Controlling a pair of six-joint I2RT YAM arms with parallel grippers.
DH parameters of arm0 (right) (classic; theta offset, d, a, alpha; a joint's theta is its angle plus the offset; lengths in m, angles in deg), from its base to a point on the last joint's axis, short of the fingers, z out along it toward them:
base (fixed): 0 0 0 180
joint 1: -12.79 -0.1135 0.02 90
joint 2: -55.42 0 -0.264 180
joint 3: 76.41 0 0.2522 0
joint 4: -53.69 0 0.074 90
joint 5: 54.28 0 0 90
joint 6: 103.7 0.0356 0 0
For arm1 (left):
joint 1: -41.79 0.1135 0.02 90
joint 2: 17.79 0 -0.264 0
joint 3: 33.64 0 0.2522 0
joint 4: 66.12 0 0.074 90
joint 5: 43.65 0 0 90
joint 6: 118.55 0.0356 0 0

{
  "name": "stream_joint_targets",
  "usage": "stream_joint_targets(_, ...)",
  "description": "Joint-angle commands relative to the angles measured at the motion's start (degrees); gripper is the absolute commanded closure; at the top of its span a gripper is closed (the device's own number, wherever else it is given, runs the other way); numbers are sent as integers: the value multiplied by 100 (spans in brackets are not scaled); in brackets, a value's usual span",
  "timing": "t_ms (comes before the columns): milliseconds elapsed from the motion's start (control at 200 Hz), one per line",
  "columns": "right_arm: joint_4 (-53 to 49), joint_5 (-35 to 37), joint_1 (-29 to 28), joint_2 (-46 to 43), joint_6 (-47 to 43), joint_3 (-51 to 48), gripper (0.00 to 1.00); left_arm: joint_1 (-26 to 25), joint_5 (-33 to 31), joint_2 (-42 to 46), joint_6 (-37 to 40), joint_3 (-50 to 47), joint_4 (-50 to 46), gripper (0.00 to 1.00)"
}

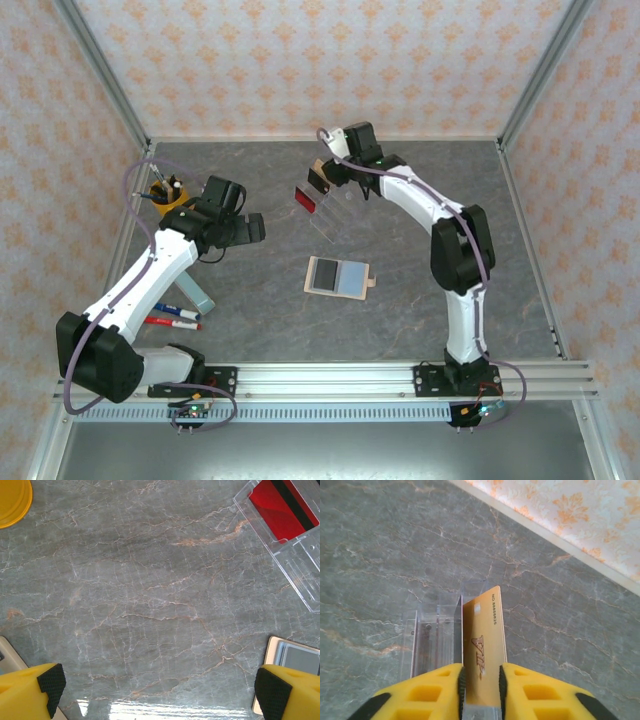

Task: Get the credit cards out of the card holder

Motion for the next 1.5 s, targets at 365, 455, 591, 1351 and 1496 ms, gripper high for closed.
stream_joint_targets(365, 655, -404, -79, -3325, 4365, -3557, 40, 31, 1231, -180, -374, -120, 650, 0)
stream_joint_targets(455, 590, -306, -249, -3655, 5092, -4145, 38, -23, 1485, -258, -480, -233, 871, 0)
stream_joint_targets(591, 797, -302, -603, -3823, 5913, -4918, 38, -232, 1599, -413, -587, -349, 1045, 0)
stream_joint_targets(1351, 2906, -1406, -743, -2259, 7349, -5817, 57, -1175, 2310, -1822, -1853, -822, 2557, 5)
stream_joint_targets(1496, 2862, -1411, -743, -2111, 7331, -5780, 59, -1188, 2477, -1981, -1892, -832, 2649, 16)
